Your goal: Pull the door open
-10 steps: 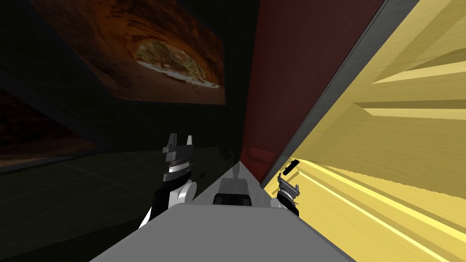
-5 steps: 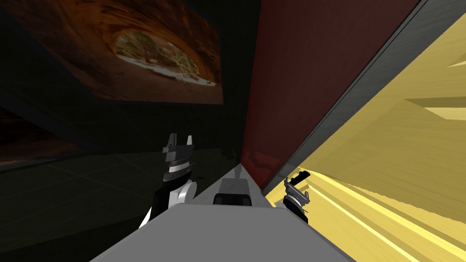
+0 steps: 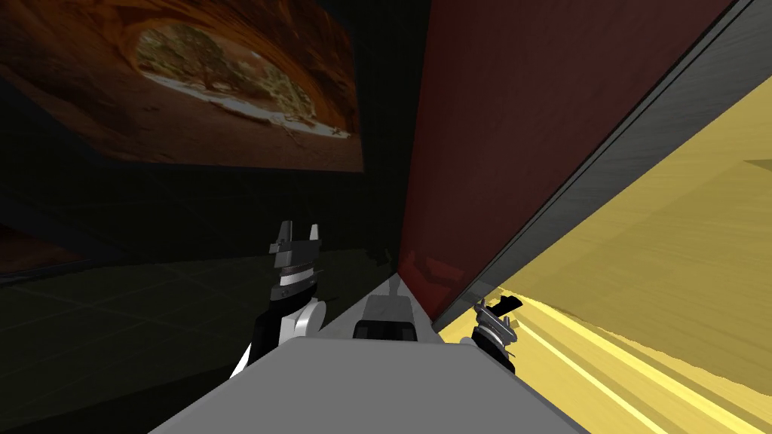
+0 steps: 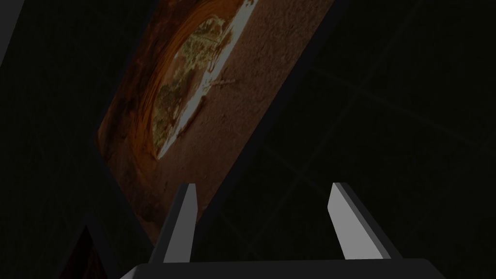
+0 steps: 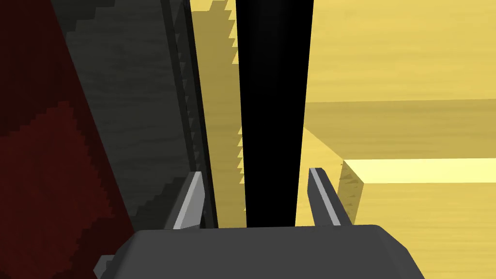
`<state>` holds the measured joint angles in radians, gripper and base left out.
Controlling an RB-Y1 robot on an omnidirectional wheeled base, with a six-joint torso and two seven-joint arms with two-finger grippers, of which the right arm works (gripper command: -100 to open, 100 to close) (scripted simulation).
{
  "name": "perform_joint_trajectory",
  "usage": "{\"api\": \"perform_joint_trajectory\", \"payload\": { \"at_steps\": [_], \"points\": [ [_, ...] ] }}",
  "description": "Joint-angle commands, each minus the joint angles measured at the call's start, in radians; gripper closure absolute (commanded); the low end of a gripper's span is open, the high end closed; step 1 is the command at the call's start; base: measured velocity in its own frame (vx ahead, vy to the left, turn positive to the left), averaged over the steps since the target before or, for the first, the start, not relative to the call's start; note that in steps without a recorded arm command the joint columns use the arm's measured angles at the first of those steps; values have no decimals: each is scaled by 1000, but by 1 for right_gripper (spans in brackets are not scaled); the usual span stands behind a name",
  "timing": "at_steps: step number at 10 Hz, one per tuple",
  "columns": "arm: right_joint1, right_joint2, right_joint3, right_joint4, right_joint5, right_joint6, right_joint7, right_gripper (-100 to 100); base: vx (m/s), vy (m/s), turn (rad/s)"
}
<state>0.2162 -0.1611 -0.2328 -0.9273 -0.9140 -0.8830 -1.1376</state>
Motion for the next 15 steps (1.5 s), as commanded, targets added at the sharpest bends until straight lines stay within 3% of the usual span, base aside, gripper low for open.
{"api": "perform_joint_trajectory", "payload": {
  "at_steps": [1, 5, 9, 12, 15],
  "points": [
    [-1, -3, -2, 0, -1, 0, 0, 100, -26, 11, -44],
    [-1, -3, -2, 0, -1, 0, 0, 100, -3, 1, 5],
    [10, -32, 24, 13, 13, -3, -47, 100, -130, 130, 65],
    [21, -67, 56, 28, 31, -6, -102, 100, -128, 154, 24],
    [37, -115, 101, 49, 55, -10, -178, 100, -98, 97, -23]
  ]
}}
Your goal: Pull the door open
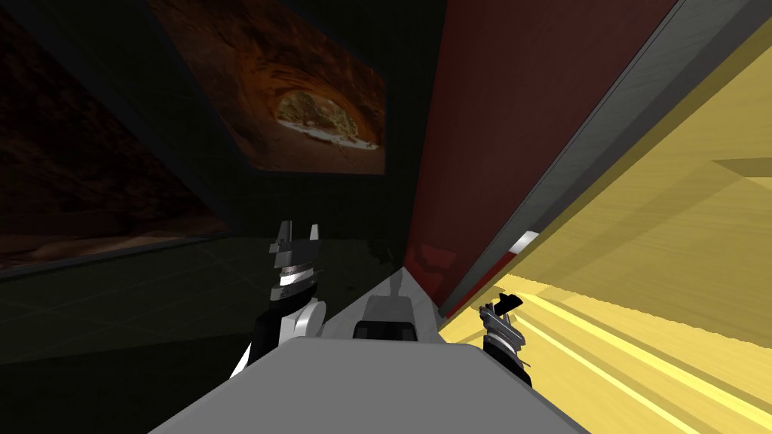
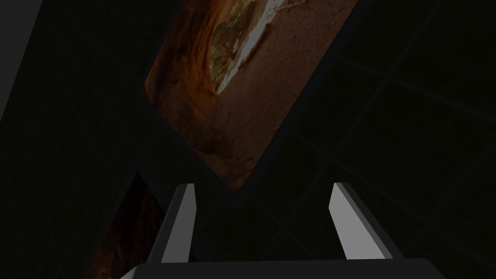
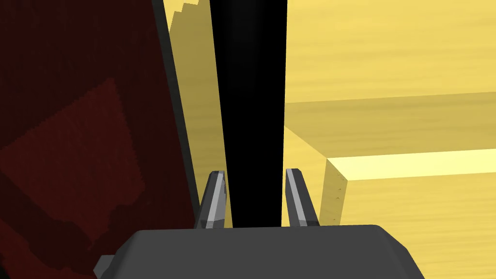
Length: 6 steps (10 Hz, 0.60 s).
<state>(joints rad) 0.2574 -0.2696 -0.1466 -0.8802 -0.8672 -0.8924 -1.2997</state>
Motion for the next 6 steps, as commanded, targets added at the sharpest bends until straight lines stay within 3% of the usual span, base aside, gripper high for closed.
{"api": "perform_joint_trajectory", "payload": {
  "at_steps": [1, 6],
  "points": [
    [-2, -14, 22, 6, 12, -1, -28, 100, -42, 46, -37],
    [18, -74, 78, 33, 43, -6, -125, 100, 2, 9, -55]
  ]
}}
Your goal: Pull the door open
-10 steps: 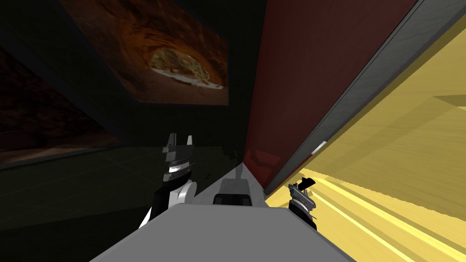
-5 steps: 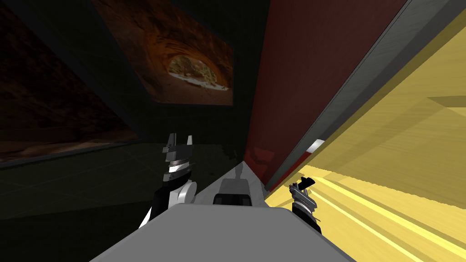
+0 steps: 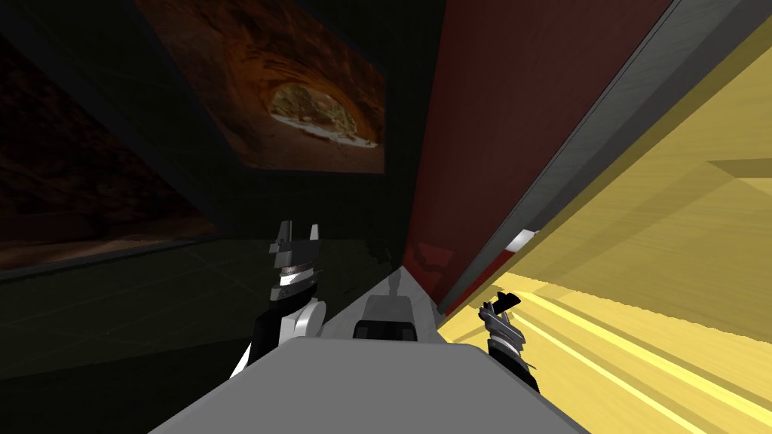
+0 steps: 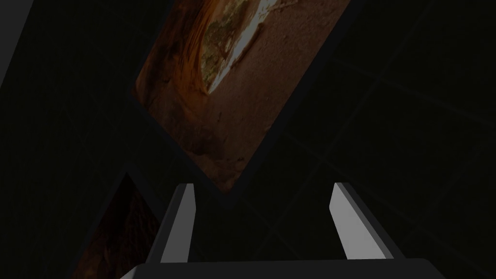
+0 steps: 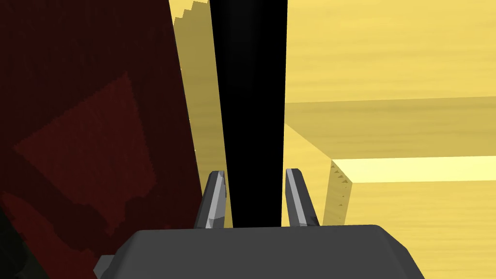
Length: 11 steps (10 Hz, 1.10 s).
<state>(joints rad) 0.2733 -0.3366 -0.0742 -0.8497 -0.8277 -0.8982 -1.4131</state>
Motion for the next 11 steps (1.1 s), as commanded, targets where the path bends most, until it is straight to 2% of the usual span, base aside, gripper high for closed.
{"api": "perform_joint_trajectory", "payload": {
  "at_steps": [1, 5, 9, 10, 11],
  "points": [
    [0, 0, 0, 0, 0, 0, 0, 100, 12, 2, -16],
    [17, -15, 52, -23, 34, -5, -30, 100, -194, 57, 54],
    [33, -30, 107, -49, 69, -11, -58, 100, -269, 36, 77],
    [22, -30, 102, -33, 66, -14, -60, 100, -106, 31, 23],
    [31, -35, 124, -42, 79, -16, -70, 100, -128, 31, 51]
  ]
}}
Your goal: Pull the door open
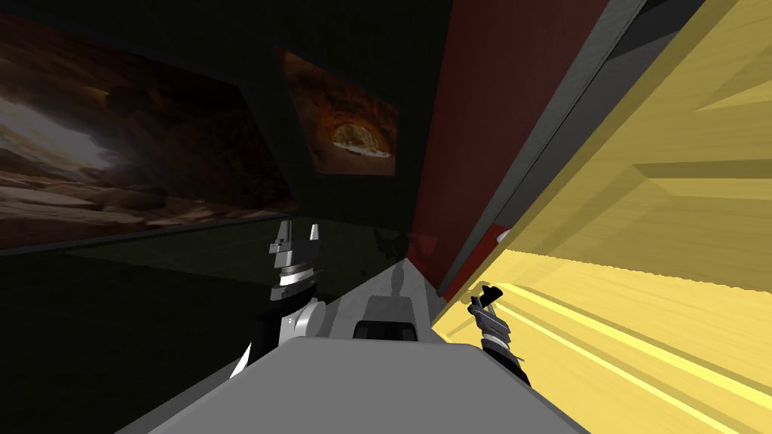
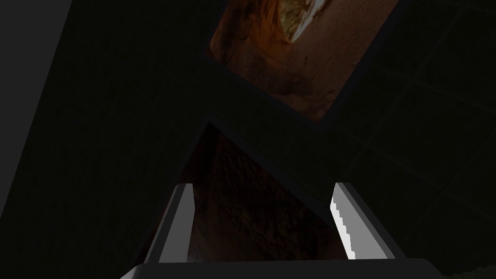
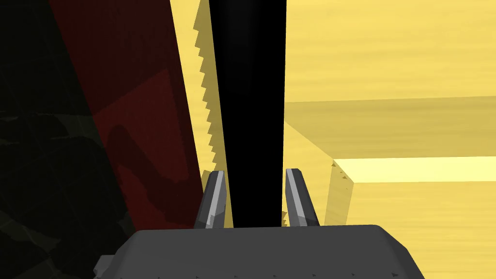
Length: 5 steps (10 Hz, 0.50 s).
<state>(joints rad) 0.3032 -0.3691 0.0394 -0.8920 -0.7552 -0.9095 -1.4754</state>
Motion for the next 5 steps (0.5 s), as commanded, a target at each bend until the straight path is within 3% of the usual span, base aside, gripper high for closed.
{"api": "perform_joint_trajectory", "payload": {
  "at_steps": [1, 5],
  "points": [
    [3, -5, 15, -2, 9, -7, -10, 100, -204, 8, 48],
    [25, -25, 67, -26, 42, -22, -39, 100, -211, 24, 56]
  ]
}}
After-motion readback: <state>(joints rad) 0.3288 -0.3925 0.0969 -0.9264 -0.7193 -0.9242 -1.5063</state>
